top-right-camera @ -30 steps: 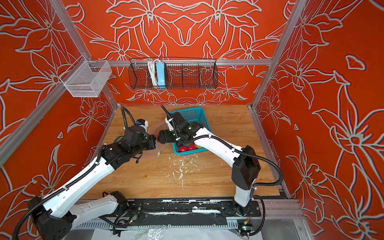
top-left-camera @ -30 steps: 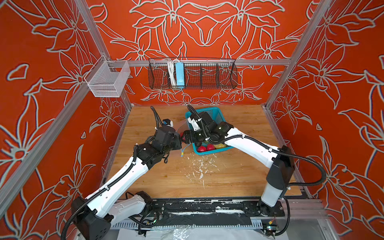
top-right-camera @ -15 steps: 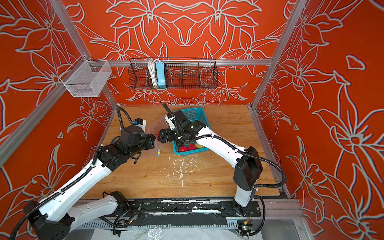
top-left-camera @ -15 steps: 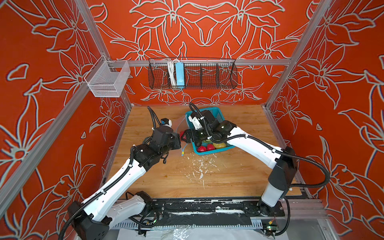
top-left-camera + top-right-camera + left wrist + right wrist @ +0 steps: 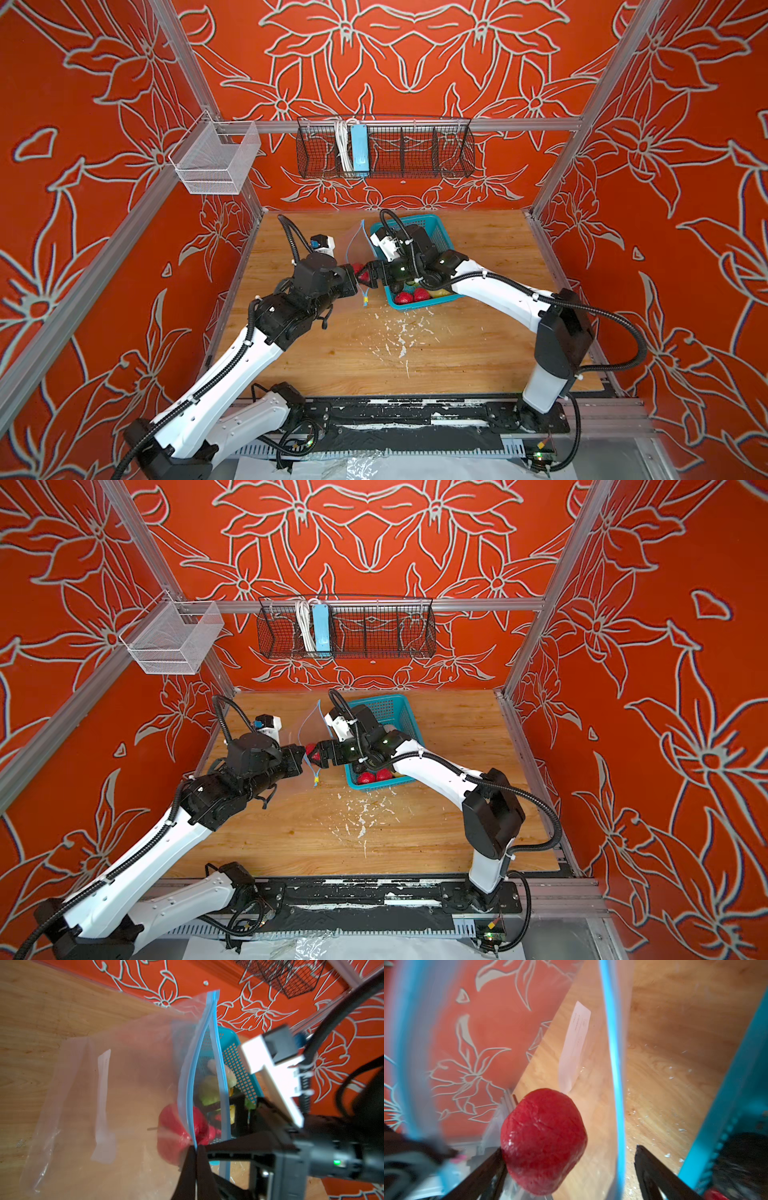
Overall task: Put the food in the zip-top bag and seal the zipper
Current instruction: 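Lower the red radish into the bag opening beside the left gripper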
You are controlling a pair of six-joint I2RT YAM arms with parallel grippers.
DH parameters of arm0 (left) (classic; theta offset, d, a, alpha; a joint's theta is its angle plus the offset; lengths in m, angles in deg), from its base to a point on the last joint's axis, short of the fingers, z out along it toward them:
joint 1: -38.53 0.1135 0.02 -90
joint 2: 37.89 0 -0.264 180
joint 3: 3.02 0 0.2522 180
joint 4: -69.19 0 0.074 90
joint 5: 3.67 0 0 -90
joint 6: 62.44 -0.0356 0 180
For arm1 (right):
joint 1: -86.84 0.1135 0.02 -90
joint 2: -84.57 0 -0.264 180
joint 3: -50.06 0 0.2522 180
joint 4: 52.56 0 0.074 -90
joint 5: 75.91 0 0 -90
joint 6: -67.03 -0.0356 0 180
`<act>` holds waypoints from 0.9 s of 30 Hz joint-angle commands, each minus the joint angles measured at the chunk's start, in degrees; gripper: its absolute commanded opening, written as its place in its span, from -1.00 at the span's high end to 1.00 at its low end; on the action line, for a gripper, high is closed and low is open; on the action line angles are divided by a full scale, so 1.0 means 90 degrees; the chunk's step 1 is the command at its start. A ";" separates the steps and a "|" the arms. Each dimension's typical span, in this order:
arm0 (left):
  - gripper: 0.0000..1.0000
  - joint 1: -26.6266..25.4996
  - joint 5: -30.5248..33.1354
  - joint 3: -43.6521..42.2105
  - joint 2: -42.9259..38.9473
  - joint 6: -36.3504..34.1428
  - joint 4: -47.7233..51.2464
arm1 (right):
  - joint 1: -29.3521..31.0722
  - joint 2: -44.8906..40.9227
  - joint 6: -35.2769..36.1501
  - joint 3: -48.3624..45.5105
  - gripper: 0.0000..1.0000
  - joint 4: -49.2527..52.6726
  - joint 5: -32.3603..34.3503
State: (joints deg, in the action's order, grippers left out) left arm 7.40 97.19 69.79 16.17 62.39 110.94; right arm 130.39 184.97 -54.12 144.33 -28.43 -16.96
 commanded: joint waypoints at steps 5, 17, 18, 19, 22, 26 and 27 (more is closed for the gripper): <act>1.00 0.0061 0.0191 -0.0096 -0.0121 0.0280 -0.0289 | -0.0493 -0.0488 -0.0660 -0.0983 -0.95 -0.1655 -0.0887; 1.00 0.0163 0.0425 -0.0359 -0.0294 0.0314 -0.0224 | -0.0998 -0.1165 -0.0821 -0.1794 -0.97 -0.2304 -0.1296; 1.00 0.0168 0.0425 -0.0350 -0.0312 0.0339 -0.0211 | -0.1027 -0.1193 -0.0807 -0.1830 -0.97 -0.2291 -0.1303; 1.00 0.0178 0.0420 -0.0352 -0.0337 0.0371 -0.0207 | -0.1054 -0.1203 -0.0783 -0.1845 -0.97 -0.2241 -0.1311; 1.00 0.0188 0.0257 -0.0369 -0.0401 0.0475 -0.0294 | -0.1099 -0.1130 -0.0803 -0.1865 -0.97 -0.2267 -0.1486; 1.00 0.0188 0.0009 -0.0318 -0.0310 0.0496 -0.0336 | -0.1085 -0.1065 -0.1124 -0.1825 -0.97 -0.2762 -0.1665; 1.00 0.0188 -0.0021 -0.0320 -0.0295 0.0505 -0.0336 | -0.1080 -0.1053 -0.1174 -0.1749 -0.97 -0.2820 -0.1677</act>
State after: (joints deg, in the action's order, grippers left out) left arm 8.84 98.21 66.97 13.44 65.78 109.00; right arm 120.77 175.31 -62.32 128.24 -49.06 -29.88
